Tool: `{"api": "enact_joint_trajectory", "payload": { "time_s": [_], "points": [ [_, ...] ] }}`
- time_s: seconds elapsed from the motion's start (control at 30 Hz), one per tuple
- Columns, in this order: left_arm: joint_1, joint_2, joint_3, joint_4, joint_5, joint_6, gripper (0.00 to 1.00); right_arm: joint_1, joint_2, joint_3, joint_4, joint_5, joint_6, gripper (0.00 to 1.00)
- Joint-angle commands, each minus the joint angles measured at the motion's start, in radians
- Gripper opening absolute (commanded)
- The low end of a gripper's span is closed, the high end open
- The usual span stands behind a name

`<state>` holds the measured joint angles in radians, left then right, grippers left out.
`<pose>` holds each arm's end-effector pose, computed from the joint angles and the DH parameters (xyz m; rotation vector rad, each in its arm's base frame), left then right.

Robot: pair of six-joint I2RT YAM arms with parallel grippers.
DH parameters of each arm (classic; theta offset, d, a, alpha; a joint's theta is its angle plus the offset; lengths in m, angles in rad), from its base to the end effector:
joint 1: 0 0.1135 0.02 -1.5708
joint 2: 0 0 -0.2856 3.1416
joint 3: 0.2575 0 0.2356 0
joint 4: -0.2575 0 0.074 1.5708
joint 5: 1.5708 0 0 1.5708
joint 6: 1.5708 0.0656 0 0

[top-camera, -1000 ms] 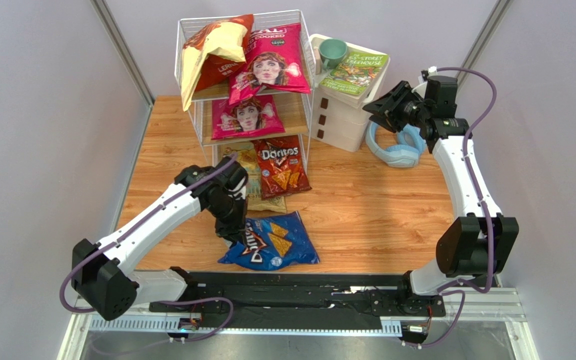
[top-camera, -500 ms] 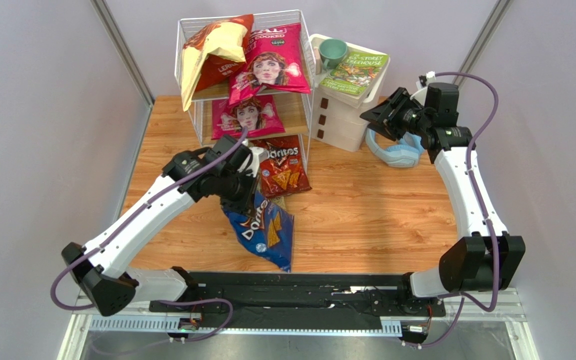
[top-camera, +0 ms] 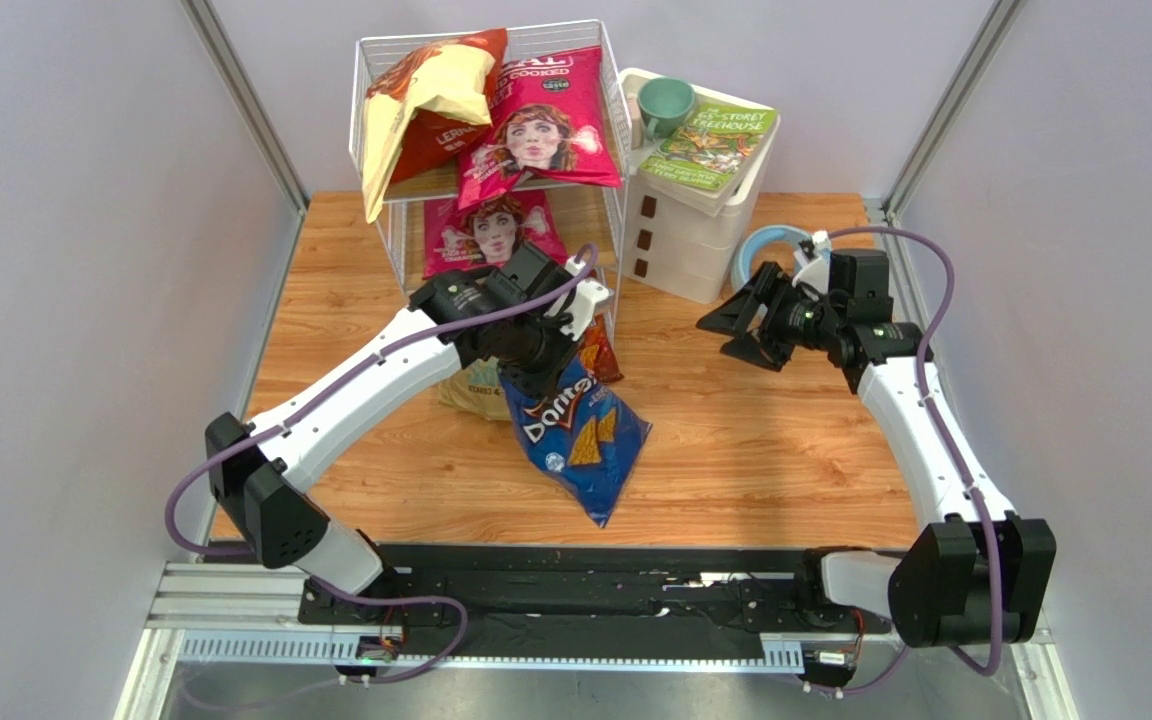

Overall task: Place and organize the chips bags onto the shelf
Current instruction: Pick up the potato chip from the center of the board.

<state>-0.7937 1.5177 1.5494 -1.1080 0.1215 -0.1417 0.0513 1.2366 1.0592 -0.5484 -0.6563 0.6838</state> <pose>0.2024 -0.2171 0.3434 0.9099 2.5612 -0.4568 0.2530 0.0531 0.3185 0.3878 2.3381 1.1228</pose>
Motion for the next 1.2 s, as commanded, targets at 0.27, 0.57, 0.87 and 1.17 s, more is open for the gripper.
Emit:
{"api": "enact_joint_trajectory", "payload": {
  "time_s": [0.27,0.57,0.87,1.17],
  "points": [
    [-0.062,0.189,0.153,0.128,0.073,0.140,0.00,0.106,-0.052,-0.050,-0.166,-0.014,-0.254,0.69],
    [-0.068,0.237,0.130,0.134,-0.009,0.137,0.00,0.124,0.056,-0.036,-0.313,0.112,-0.380,0.71],
    [-0.068,0.249,0.103,0.126,-0.014,0.136,0.16,0.226,0.240,0.076,-0.409,0.148,-0.538,0.76],
    [-0.068,0.268,0.143,0.116,-0.072,0.103,0.39,0.314,0.342,0.073,-0.383,0.118,-0.567,0.80]
  ]
}}
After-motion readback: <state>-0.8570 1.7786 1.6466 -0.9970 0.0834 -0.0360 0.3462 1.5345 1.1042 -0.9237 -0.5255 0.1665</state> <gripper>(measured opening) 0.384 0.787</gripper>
